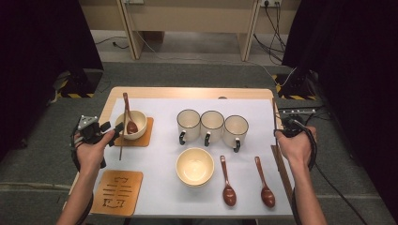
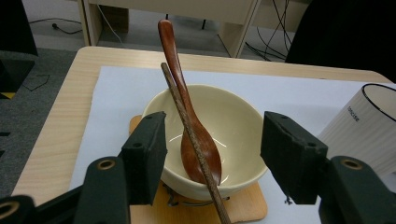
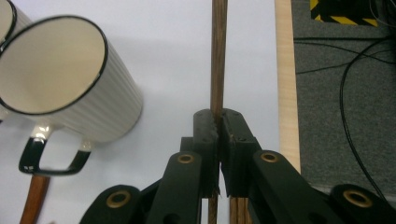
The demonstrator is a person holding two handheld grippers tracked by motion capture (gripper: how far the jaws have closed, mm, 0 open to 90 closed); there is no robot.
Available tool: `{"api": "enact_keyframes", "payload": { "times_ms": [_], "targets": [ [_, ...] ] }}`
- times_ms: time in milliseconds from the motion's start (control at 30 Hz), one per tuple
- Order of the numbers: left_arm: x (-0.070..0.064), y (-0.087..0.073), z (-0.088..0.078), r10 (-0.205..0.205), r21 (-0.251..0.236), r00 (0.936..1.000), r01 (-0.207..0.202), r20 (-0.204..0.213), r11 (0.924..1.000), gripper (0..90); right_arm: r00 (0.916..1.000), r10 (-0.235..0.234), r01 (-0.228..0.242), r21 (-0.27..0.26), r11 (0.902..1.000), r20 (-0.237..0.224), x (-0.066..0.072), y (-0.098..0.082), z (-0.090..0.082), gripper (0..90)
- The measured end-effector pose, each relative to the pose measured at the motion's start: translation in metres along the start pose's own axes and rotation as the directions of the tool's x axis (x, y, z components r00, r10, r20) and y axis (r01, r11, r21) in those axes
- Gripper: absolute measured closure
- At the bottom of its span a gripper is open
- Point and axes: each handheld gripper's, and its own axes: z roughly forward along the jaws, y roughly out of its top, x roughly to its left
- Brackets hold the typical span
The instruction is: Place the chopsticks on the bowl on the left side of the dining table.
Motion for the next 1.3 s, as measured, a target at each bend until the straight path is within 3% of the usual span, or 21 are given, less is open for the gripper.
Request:
{"api": "enact_keyframes", "payload": {
  "times_ms": [200, 433, 767, 1033, 1100, 1133, 1167, 1300],
  "targets": [
    [0.000, 0.003, -0.002, -0.001, -0.007, 1.0000, 0.001, -0.002, 1.0000, 39.6, 1.0000, 0.005, -0.005, -0.058, 0.9983, -0.006, 0.000, 0.005, -0.001, 85.7],
    [-0.002, 0.006, -0.005, 0.005, -0.019, 1.0000, -0.004, 0.008, 0.9998, 39.5, 1.0000, 0.007, -0.008, -0.148, 0.9890, -0.005, 0.003, 0.009, -0.005, 85.7],
    [-0.002, 0.008, -0.006, 0.003, -0.024, 0.9999, -0.003, 0.013, 0.9997, 39.5, 0.9999, 0.014, -0.014, -0.215, 0.9765, -0.003, 0.005, 0.017, -0.008, 85.7],
    [-0.001, 0.012, -0.010, -0.006, -0.039, 0.9998, 0.007, 0.020, 0.9992, 39.8, 0.9999, 0.010, -0.013, -0.297, 0.9546, -0.013, 0.005, 0.024, -0.010, 85.7],
    [-0.001, 0.013, -0.011, -0.007, -0.041, 0.9997, 0.008, 0.022, 0.9991, 39.8, 0.9993, 0.014, -0.025, -0.332, 0.9429, -0.034, 0.005, 0.023, -0.011, 85.7],
    [-0.001, 0.013, -0.011, -0.007, -0.041, 0.9997, 0.008, 0.022, 0.9991, 39.8, 0.9993, 0.014, -0.025, -0.332, 0.9429, -0.034, 0.005, 0.023, -0.011, 85.7],
    [-0.001, 0.012, -0.011, -0.004, -0.037, 0.9998, 0.005, 0.022, 0.9993, 39.8, 0.9993, 0.007, -0.020, -0.359, 0.9333, -0.037, 0.006, 0.023, -0.011, 85.7],
    [-0.003, 0.012, -0.010, -0.003, -0.039, 0.9997, 0.004, 0.023, 0.9992, 39.8, 0.9993, -0.003, -0.012, -0.392, 0.9198, -0.038, 0.007, 0.025, -0.010, 85.7]
  ]
}}
